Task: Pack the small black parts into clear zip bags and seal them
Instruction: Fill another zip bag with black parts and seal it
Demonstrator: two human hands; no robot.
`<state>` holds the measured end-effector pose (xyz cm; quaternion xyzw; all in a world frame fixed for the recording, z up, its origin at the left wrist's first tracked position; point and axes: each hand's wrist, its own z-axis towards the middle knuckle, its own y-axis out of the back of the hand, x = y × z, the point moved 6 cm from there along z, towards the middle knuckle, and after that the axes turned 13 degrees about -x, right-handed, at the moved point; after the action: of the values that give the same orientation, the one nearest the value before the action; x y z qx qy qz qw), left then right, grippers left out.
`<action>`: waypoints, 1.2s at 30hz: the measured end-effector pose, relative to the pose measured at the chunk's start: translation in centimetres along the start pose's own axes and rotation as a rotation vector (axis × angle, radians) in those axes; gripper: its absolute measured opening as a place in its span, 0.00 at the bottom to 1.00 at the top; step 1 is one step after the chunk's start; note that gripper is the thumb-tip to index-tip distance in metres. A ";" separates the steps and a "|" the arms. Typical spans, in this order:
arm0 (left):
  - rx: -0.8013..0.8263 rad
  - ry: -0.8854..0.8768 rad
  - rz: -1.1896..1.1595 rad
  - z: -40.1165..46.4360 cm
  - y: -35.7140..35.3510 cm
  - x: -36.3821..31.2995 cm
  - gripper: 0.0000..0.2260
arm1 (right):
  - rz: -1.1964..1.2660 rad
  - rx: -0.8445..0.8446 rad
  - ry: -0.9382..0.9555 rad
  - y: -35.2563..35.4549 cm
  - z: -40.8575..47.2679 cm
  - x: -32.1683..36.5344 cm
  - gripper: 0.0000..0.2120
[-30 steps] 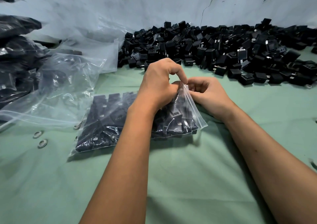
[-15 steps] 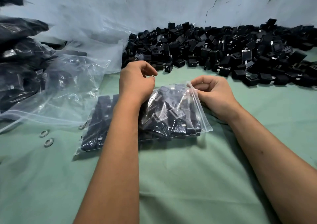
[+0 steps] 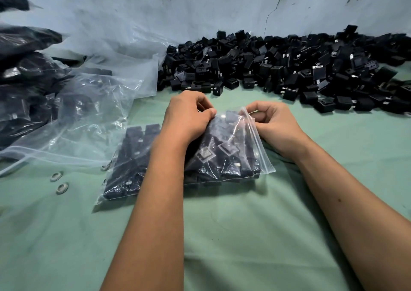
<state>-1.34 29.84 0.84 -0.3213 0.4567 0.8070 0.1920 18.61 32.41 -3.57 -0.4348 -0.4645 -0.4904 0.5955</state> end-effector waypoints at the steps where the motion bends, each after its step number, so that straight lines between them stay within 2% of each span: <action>1: 0.004 0.001 0.002 -0.1 -0.1 -0.1 0.07 | 0.012 0.030 -0.015 -0.1 -0.1 -0.1 0.12; 7: -0.004 -0.012 0.056 -0.2 -0.2 -0.7 0.06 | 0.047 0.130 -0.056 -0.6 -0.2 -0.2 0.12; 10: -0.033 -0.084 0.140 -0.7 -0.8 -2.4 0.04 | 0.058 0.092 -0.049 -0.5 0.0 -0.3 0.08; 13: 0.007 -0.148 0.296 -1.5 -2.4 -3.6 0.13 | 0.013 -0.112 -0.023 0.7 0.7 -0.6 0.01; 16: 0.080 -0.146 0.455 -2.2 -3.3 -3.3 0.22 | -0.176 -0.390 0.028 3.1 1.4 -0.6 0.02; 19: 0.161 -0.117 0.541 -2.3 -3.7 -2.6 0.28 | -0.619 -0.701 0.149 6.8 1.6 0.7 0.04; 21: 0.194 -0.109 0.577 -2.3 -3.9 -2.5 0.29 | -0.965 -0.817 0.139 8.9 1.5 1.4 0.10; 23: 0.190 -0.116 0.569 -2.3 -3.9 -2.6 0.26 | -1.155 -0.797 -0.010 10.4 1.7 1.0 0.19; 26: 0.146 -0.152 0.390 -2.2 -3.7 -3.1 0.15 | -1.248 -0.648 -0.140 10.9 2.0 -0.1 0.27; 28: 0.139 -0.223 0.241 -2.2 -3.6 -3.8 0.12 | -1.215 -0.617 -0.094 10.4 2.2 -0.2 0.26; 31: 0.159 -0.313 0.100 -2.3 -3.7 -4.6 0.17 | -1.043 -0.589 0.088 8.7 2.1 0.5 0.21; 33: 0.171 -0.342 0.040 -2.4 -3.5 -4.9 0.22 | -0.952 -0.473 0.192 7.1 2.1 0.7 0.17; 36: 0.191 -0.409 0.015 -2.6 -3.5 -5.3 0.24 | -0.888 -0.329 0.268 5.2 2.1 0.6 0.13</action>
<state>5.49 29.33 1.42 -0.1283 0.4849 0.8099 0.3041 23.50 35.05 -2.89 -0.2159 -0.4407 -0.8155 0.3070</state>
